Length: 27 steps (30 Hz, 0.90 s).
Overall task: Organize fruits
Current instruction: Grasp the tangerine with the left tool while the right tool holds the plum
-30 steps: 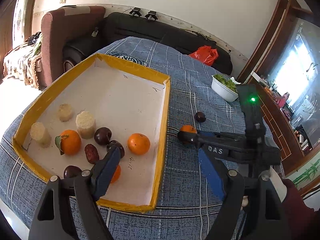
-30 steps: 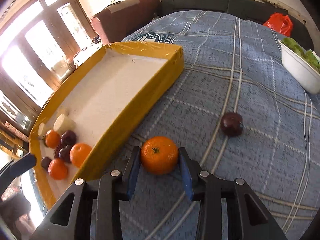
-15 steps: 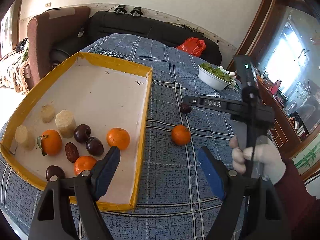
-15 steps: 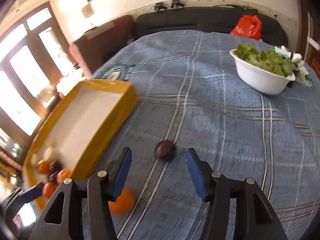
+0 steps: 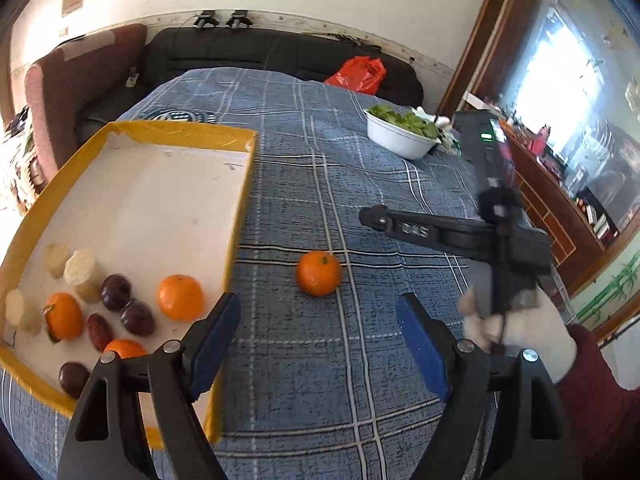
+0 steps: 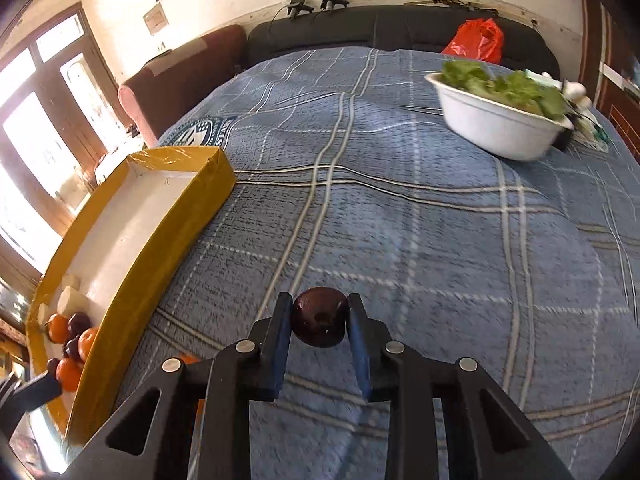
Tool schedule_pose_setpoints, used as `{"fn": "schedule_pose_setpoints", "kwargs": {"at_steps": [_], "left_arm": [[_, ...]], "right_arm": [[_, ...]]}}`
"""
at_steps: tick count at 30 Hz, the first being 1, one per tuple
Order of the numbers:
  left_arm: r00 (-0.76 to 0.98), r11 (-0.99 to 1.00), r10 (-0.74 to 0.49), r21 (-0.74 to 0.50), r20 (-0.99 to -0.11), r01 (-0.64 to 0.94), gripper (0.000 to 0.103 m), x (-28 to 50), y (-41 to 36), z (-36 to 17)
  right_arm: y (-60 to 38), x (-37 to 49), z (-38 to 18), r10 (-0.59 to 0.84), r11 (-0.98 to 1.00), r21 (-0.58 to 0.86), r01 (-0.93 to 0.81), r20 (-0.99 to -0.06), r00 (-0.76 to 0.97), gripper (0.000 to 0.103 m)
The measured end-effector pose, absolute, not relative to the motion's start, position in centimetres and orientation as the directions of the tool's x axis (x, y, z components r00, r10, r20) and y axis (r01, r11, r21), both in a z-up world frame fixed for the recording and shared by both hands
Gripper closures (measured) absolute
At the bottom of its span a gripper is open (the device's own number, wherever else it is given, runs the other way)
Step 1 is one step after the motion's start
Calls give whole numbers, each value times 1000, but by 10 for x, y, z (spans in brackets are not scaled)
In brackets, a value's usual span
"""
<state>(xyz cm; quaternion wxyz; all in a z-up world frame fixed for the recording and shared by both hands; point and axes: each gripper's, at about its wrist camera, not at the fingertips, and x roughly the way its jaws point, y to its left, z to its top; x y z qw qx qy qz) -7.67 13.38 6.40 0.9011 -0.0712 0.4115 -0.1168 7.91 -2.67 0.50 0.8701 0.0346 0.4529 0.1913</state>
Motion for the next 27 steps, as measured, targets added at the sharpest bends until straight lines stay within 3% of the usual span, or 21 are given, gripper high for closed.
{"fn": "schedule_pose_setpoints", "kwargs": {"at_steps": [17,21,27], "left_arm": [[544,980,-163,-74,-823,182,24,-5,90,16],[554,982,-110,-5,-825,188,24,-7,82,11],[607,981,-116,4,-786,192,24,-24,84,21]], "right_arm": [[-66,41,-2,480,876,357,-322,-706,521,73],[-67,38,-1,485,874,365,-322,-700,524,73],[-68,37,-3,479,877,366,-311,-705,522,73]]}}
